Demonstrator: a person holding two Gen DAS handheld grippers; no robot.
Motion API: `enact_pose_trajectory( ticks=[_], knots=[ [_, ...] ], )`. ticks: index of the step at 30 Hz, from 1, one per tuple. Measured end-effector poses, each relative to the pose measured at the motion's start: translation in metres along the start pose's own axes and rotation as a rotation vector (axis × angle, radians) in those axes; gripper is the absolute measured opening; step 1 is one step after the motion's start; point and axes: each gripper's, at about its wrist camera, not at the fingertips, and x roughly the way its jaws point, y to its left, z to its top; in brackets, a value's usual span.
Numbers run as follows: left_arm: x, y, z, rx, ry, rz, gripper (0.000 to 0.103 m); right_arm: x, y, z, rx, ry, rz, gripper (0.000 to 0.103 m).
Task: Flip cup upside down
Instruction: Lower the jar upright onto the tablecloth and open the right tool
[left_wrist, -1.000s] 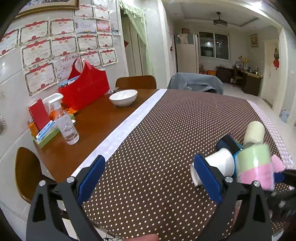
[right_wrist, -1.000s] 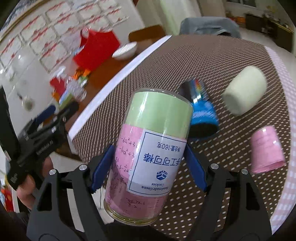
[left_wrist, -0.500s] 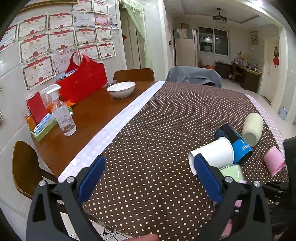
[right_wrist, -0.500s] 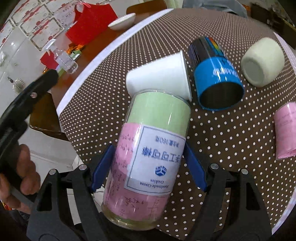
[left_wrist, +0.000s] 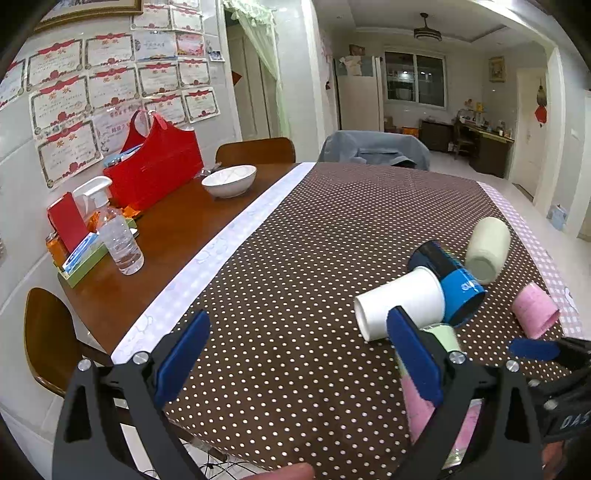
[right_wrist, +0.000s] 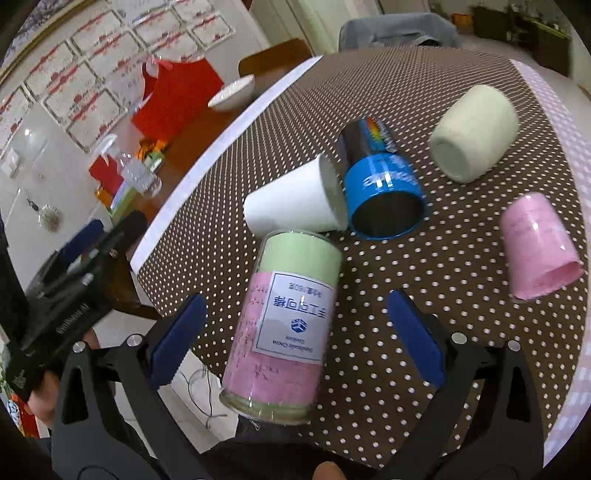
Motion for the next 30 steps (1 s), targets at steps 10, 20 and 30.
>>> enact_pose_trajectory(
  ticks=[10, 20, 30],
  knots=[
    [-0.023, -0.019, -0.005, 0.044, -0.017, -0.010, 0.095, -0.035, -0.005, -0.009, 0.044, -0.158, -0.035, 0.097],
    [-0.045, -0.028, -0.004, 0.071, -0.043, -0.019, 0.095, -0.066, -0.006, -0.011, 0.047, -0.260, -0.069, 0.097],
    [-0.062, -0.036, -0.009, 0.093, -0.052, -0.033, 0.095, -0.098, -0.006, -0.026, 0.051, -0.370, -0.117, 0.097]
  ],
)
